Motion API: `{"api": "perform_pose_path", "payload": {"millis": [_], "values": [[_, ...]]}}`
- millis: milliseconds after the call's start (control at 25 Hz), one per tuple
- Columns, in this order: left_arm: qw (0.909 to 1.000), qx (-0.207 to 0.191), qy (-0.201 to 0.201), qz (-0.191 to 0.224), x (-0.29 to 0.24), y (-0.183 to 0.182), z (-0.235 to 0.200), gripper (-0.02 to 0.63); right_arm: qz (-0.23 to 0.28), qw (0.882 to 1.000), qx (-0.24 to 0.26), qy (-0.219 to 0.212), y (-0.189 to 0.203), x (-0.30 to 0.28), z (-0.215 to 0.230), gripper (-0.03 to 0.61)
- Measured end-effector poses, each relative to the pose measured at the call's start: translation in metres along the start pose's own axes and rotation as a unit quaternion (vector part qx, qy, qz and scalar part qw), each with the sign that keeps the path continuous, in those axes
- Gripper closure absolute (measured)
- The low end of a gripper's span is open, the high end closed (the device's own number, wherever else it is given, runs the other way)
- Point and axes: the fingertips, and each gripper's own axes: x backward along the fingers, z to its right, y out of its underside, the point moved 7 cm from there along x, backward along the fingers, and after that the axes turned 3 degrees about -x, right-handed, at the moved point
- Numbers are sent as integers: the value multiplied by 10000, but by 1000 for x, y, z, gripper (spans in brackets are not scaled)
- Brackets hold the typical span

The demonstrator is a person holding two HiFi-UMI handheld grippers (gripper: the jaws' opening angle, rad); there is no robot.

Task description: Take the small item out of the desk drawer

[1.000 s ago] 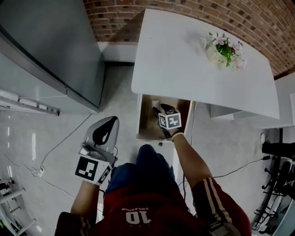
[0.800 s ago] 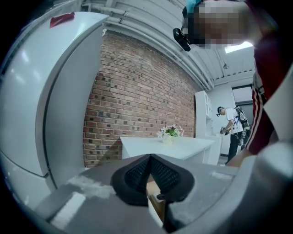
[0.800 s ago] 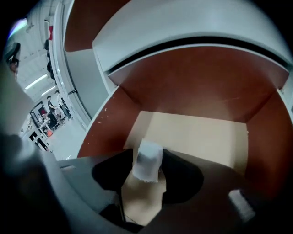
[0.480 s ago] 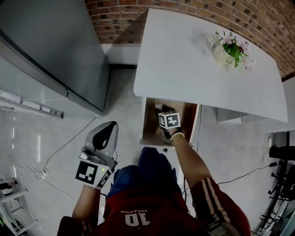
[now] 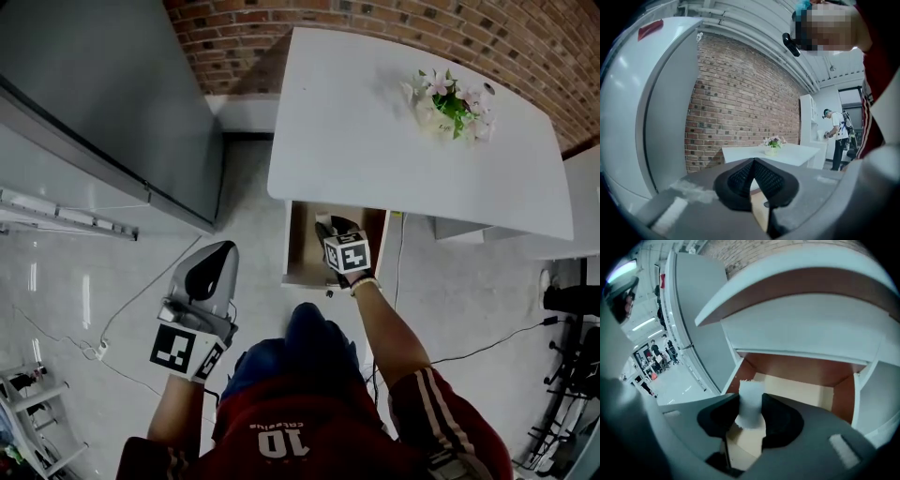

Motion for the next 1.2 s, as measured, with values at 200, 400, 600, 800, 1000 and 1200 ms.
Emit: {"api": "perform_pose_path", "payload": {"millis": [200, 400, 600, 800, 1000, 1200], "values": [[9999, -68, 28, 75, 15, -60, 16, 615, 72, 10000, -1, -56, -26, 69, -21, 426], [9998, -28, 37, 189, 47, -115, 30, 615, 351, 9994, -23, -62, -54, 147, -53, 426], [9995, -51, 124, 288, 87, -151, 46, 615, 726, 9973, 105, -21, -85, 216, -90, 426], [9990, -49, 59, 448, 144, -171, 61, 615, 1127, 9931, 312, -104, -99, 285, -140, 426], [9974, -29, -79, 714, 199, -183, 65, 615, 1717, 9830, 620, -195, -118, 347, -198, 426], [9963, -120, -222, 816, 254, -189, 66, 615, 2370, 9661, 969, -338, -134, 410, -270, 426]]}}
